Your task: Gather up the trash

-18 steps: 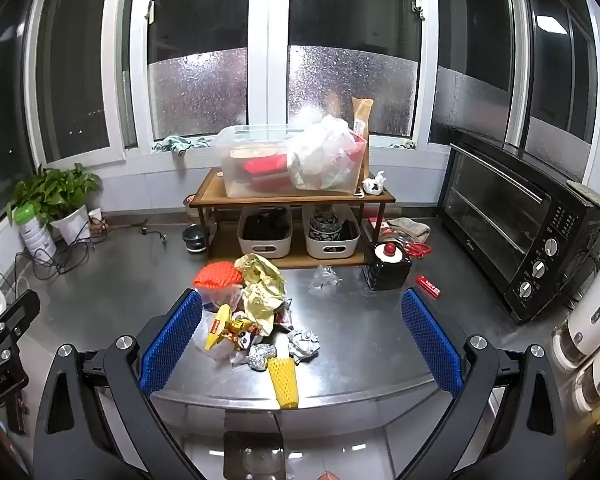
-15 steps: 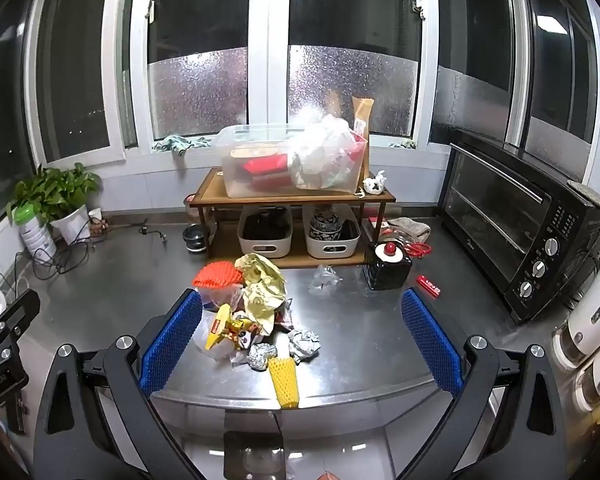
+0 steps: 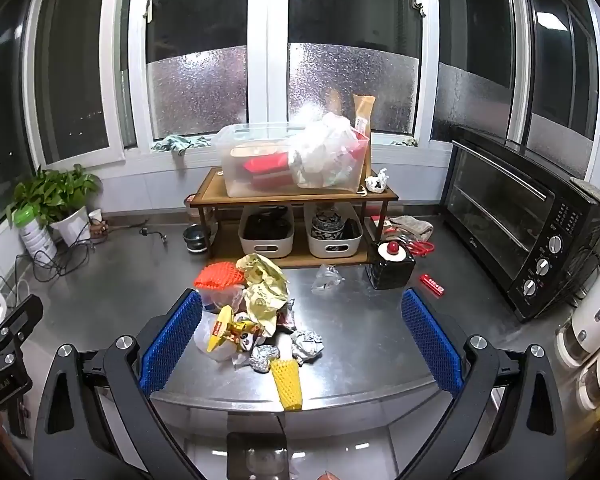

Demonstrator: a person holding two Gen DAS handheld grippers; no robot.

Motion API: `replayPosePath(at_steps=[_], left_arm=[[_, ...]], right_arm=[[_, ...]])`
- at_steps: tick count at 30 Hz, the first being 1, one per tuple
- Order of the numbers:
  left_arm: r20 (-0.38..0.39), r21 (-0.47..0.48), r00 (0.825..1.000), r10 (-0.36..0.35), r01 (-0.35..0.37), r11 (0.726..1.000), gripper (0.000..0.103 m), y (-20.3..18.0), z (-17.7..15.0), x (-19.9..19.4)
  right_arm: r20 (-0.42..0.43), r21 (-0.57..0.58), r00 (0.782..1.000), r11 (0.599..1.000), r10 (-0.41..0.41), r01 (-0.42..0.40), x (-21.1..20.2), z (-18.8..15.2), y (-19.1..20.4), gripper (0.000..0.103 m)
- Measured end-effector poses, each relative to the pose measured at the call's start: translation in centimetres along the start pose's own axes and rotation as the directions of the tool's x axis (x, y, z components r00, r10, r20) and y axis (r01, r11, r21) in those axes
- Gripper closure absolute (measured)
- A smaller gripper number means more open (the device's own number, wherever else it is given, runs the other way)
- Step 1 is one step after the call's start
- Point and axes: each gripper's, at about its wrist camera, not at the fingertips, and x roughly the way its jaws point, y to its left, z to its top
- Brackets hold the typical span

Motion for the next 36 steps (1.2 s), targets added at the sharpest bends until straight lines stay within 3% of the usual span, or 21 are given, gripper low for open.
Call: replayPosePath(at_steps=[36], left_arm=[[-0.029,-0.006,1.000,0.005,-0.006,1.000,0.008,0.2,0.1,1.8]], right_arm=[[-0.025,0.009,1.000,1.000,0.015,-0.015,1.8,-0.4,0.3,0.003]])
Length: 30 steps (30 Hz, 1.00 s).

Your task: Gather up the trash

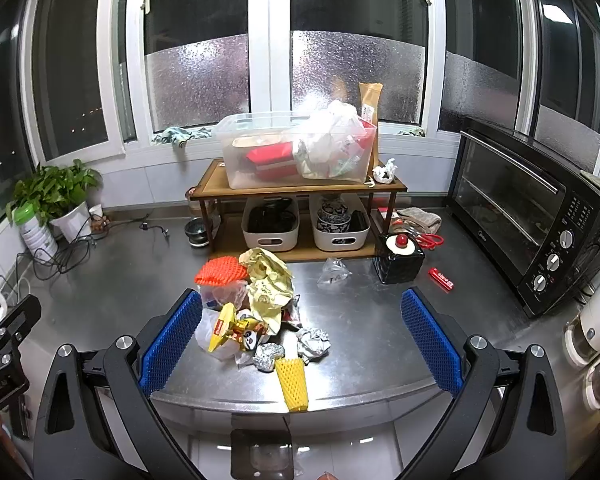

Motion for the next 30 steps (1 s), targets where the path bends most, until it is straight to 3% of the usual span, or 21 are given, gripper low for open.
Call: replayPosePath(at_steps=[30], left_arm=[[-0.002,-0.007,1.000,-0.008,0.008,1.000,0.008,0.16,0.26,0.48]], right_arm=[[0.034,0.021,0.999,1.000,-0.004,0.003,0.26,0.62,-0.66,0.003]])
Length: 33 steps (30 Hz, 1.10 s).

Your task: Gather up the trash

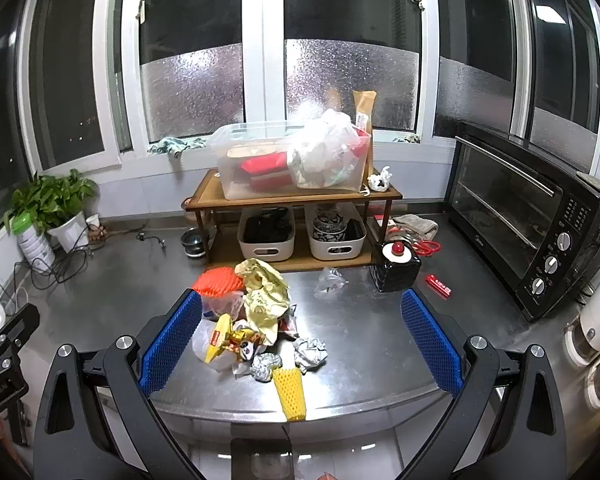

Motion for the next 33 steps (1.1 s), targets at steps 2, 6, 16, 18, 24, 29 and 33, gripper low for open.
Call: replayPosePath(at_steps=[2,6,16,18,24,29,33], left_arm=[[-0.010,-0.002,1.000,-0.004,0.004,1.000,0.008,0.1,0.0,0.4],[-0.036,0.009,0.999,-0.015,0.016,1.000,0.008,-0.1,-0.5,2.1],[-0.161,0.042,0.986,-0.042,0.050,0.998,0.008,-1.1,-3.5,8.6],[-0.173,0.067,0.984,-0.034,0.047,0.997,0.008,-1.6,-4.2,9.8],[-0.175,0.121,0.980,-0.092,0.114,0.986,0.008,-3.4,-6.0,12.5],[-0.197,0.201,0.974,-0.114,0.154,0.967,0.008,-5.4,-6.2,14.5],[-0.227,0.205,0.966,-0.125,0.173,0.963,0.008,-6.7,-5.7,16.7]], right_arm=[[0.007,0.010,1.000,1.000,0.010,-0.010,0.4,-0.1,-0.2,0.003],[0.015,-0.004,1.000,1.000,0.012,-0.012,1.9,-1.0,-0.4,0.003],[-0.144,-0.080,0.989,0.996,0.017,-0.029,8.6,-5.5,-0.7,0.003],[-0.185,-0.081,0.982,0.996,0.027,-0.043,9.6,-6.6,-0.7,0.003],[-0.309,-0.037,0.949,0.996,0.065,-0.080,13.6,-10.7,-1.3,0.004],[-0.393,-0.020,0.914,0.993,0.102,-0.119,16.7,-13.6,-1.1,0.014],[-0.446,-0.021,0.886,0.988,0.126,-0.152,18.9,-15.5,-0.6,0.025]])
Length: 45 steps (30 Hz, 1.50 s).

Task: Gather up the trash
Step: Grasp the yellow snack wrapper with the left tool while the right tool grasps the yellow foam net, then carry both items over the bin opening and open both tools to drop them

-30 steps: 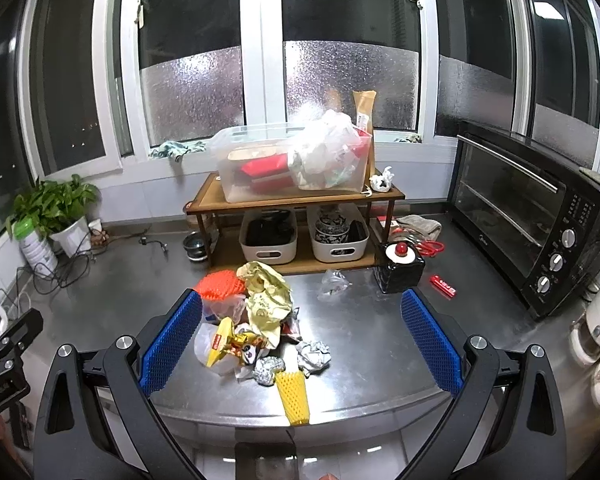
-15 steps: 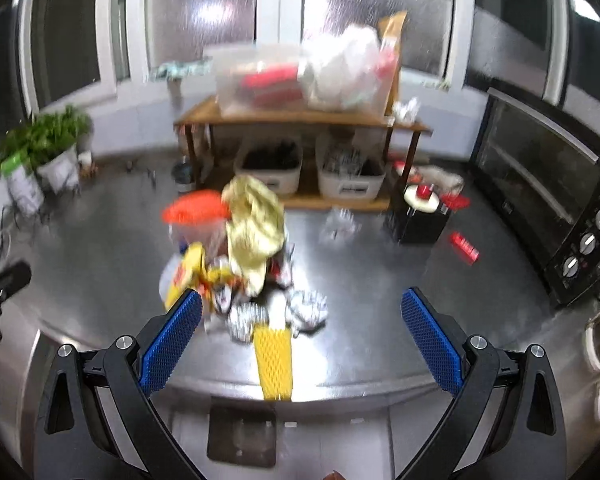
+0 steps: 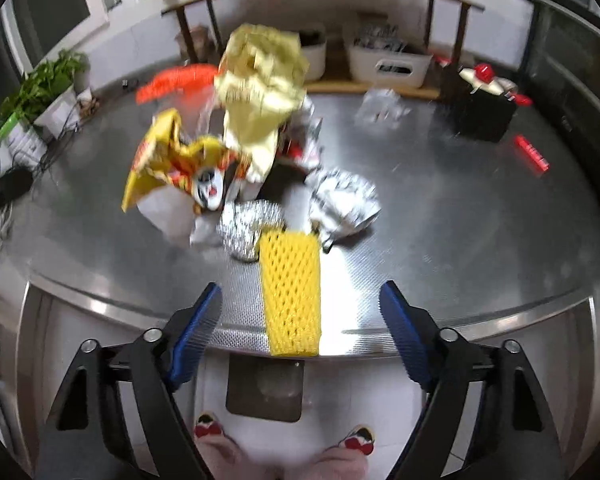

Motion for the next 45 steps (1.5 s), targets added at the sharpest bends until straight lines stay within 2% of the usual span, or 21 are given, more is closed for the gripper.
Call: replayPosePath(at_steps=[2,5,11,14,16,20,21,22,28,31,39,45], left_arm=[[-0.014,-0.003,0.999,-0.047,0.047,0.999,0.012,-0.5,0.4,0.9],[-0.031,-0.002,0.994,-0.108,0.108,0.994,0.013,-1.8,1.0,2.4],[-0.075,-0.017,0.983,-0.167,0.166,0.986,0.019,-3.4,2.0,5.7],[-0.107,-0.031,0.975,-0.196,0.194,0.981,0.035,-3.5,2.2,7.2],[-0.129,-0.036,0.967,-0.219,0.216,0.976,0.053,-3.7,2.2,8.1],[-0.147,-0.023,0.960,-0.238,0.237,0.971,0.068,-4.2,2.2,8.9],[-0.149,-0.013,0.959,-0.243,0.243,0.970,0.076,-4.5,2.2,9.0],[-0.153,-0.004,0.957,-0.245,0.248,0.969,0.079,-4.7,2.2,9.2],[-0.141,-0.004,0.955,-0.261,0.264,0.965,0.081,-4.6,2.2,9.1],[-0.118,-0.012,0.958,-0.262,0.263,0.965,0.082,-4.4,2.3,8.2],[-0.046,-0.024,0.973,-0.228,0.227,0.974,0.083,-2.8,2.5,3.8],[-0.016,-0.046,0.978,-0.208,0.207,0.977,0.083,-1.0,0.2,-0.4]], right_arm=[[-0.014,-0.003,1.000,1.000,-0.006,0.006,0.9,-0.2,0.1,0.026],[-0.025,-0.006,1.000,1.000,-0.014,0.013,1.9,-0.3,0.2,0.027],[-0.060,-0.017,0.998,1.000,-0.014,0.013,3.2,-0.5,-0.2,0.035],[-0.087,-0.016,0.996,1.000,-0.003,0.002,4.0,-0.7,-0.2,0.045],[-0.097,-0.019,0.995,1.000,0.001,-0.003,4.4,-0.7,-0.1,0.046],[-0.109,-0.030,0.994,0.999,0.018,-0.022,4.8,-0.6,0.4,0.059],[-0.111,-0.030,0.994,0.999,0.020,-0.024,4.9,-0.5,0.5,0.060],[-0.113,-0.033,0.993,0.999,0.020,-0.024,4.9,-0.6,0.7,0.061],[-0.100,-0.032,0.994,0.998,0.048,-0.051,4.4,-0.8,1.3,0.083],[-0.095,-0.043,0.994,0.998,0.048,-0.052,4.0,-0.7,1.4,0.089],[-0.047,-0.046,0.997,0.997,0.060,-0.062,1.4,-0.2,1.6,0.090],[-0.028,-0.069,0.996,0.994,0.083,-0.084,-1.5,-1.6,2.5,0.090]])
